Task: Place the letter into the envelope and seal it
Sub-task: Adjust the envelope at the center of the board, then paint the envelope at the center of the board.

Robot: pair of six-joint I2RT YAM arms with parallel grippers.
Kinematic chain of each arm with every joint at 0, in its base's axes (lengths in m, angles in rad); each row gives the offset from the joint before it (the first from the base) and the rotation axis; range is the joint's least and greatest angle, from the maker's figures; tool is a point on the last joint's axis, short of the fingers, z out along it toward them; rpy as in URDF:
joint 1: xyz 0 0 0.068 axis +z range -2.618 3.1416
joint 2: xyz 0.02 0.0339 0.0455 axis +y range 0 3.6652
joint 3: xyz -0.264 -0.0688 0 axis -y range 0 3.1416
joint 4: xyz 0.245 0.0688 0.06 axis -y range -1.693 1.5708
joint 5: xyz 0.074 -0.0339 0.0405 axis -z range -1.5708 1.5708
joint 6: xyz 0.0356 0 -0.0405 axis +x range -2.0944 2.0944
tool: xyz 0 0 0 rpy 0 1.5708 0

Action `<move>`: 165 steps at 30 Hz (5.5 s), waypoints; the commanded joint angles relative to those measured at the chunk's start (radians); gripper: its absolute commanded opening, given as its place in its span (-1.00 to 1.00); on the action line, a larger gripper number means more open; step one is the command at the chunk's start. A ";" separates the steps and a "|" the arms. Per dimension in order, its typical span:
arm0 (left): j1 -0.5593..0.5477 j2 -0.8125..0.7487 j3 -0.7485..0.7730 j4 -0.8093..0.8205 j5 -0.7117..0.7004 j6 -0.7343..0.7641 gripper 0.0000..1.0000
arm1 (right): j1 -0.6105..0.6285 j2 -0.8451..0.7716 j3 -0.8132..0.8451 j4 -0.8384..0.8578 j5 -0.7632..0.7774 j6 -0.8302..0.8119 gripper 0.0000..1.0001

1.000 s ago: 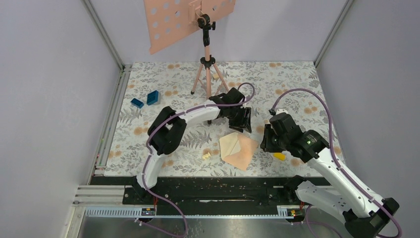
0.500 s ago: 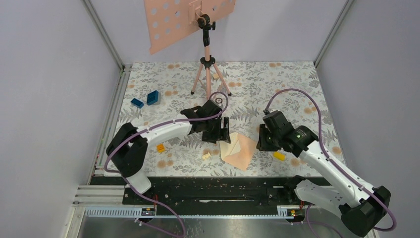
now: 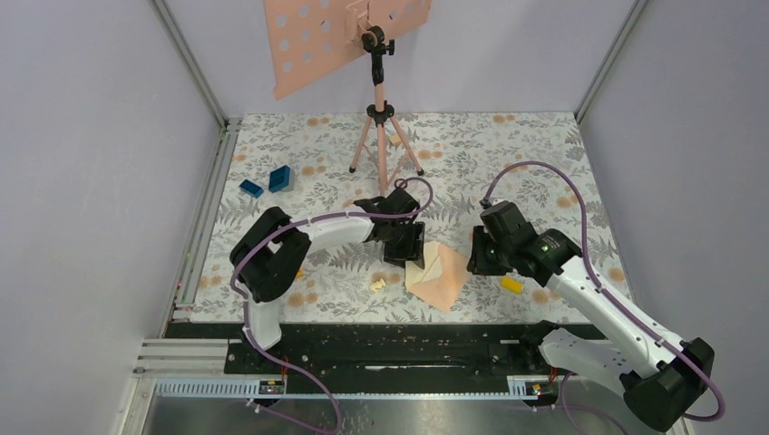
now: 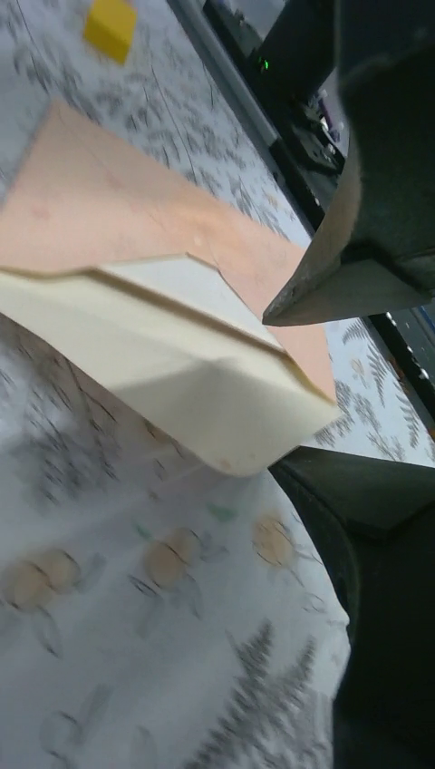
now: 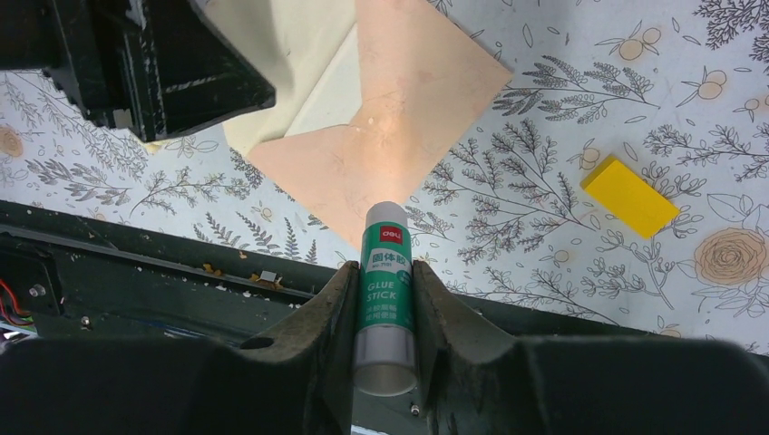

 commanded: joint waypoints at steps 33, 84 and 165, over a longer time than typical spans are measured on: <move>-0.007 0.026 0.062 0.289 0.182 -0.116 -0.25 | -0.040 0.290 0.025 0.074 -0.030 -0.027 -1.00; -0.004 0.150 -0.034 0.305 0.107 -0.104 -0.93 | -0.029 0.550 0.051 0.142 0.086 0.037 -1.00; 0.010 0.146 -0.072 0.313 0.119 -0.113 -0.95 | 0.059 0.442 -0.091 0.084 0.130 0.113 -1.00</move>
